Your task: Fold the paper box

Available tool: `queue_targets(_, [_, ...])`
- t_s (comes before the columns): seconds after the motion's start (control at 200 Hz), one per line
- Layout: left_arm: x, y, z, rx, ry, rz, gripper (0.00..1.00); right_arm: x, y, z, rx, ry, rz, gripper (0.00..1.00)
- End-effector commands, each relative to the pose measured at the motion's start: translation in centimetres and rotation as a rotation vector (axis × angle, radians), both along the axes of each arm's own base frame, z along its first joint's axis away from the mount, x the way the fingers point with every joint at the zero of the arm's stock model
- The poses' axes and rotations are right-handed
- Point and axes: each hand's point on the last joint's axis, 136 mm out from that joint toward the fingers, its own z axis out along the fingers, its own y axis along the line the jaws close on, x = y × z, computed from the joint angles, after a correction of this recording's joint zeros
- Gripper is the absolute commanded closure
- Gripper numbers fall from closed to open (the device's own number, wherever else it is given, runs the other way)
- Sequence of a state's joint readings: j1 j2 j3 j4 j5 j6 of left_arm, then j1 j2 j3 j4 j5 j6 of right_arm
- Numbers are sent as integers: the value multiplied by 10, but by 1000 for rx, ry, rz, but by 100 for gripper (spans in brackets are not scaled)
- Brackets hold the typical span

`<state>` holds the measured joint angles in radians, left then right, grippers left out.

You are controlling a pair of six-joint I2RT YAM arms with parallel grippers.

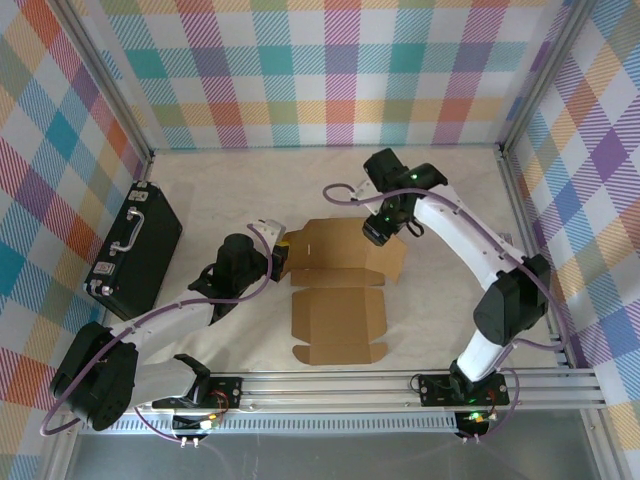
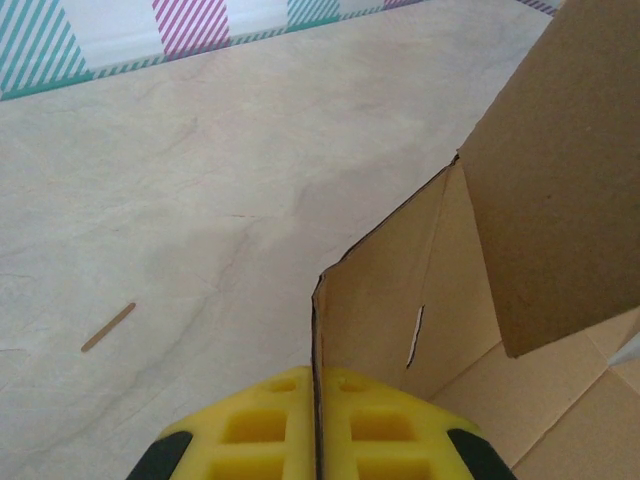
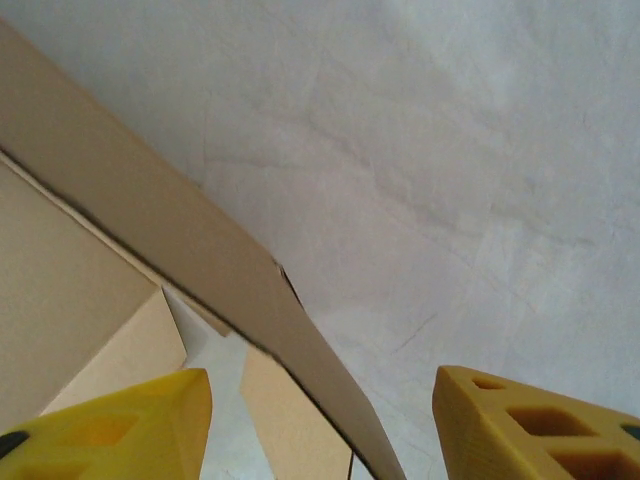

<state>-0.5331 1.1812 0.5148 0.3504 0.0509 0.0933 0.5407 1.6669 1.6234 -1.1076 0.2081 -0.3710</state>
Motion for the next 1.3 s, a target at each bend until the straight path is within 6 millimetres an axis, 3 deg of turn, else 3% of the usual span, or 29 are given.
queue_targets(0.0, [0,1,7,-27,-21,3,100,4,-10,10,18,-61,22,41])
queue_targets(0.35, [-1,1,9,-31,-26,2,100,14,-19,-6,-1,-85,40,57])
queue_targets(0.485, [-1,1,9,-33,-26,1,100,22,-11,-3,25,-108,50,65])
queue_targets(0.73, [-1,1,7,-31,-20,1,100,19,-3,4,64,-56,39,82])
queue_targets(1.005, [-2,0,7,-35,-18,-2,100,7,11,21,153,20,-16,86])
queue_targets(1.155, [-2,0,7,-35,-16,-1,100,0,17,17,161,54,-14,85])
queue_targets(1.295, [-2,0,6,-36,-13,-2,100,4,10,10,110,39,-22,85])
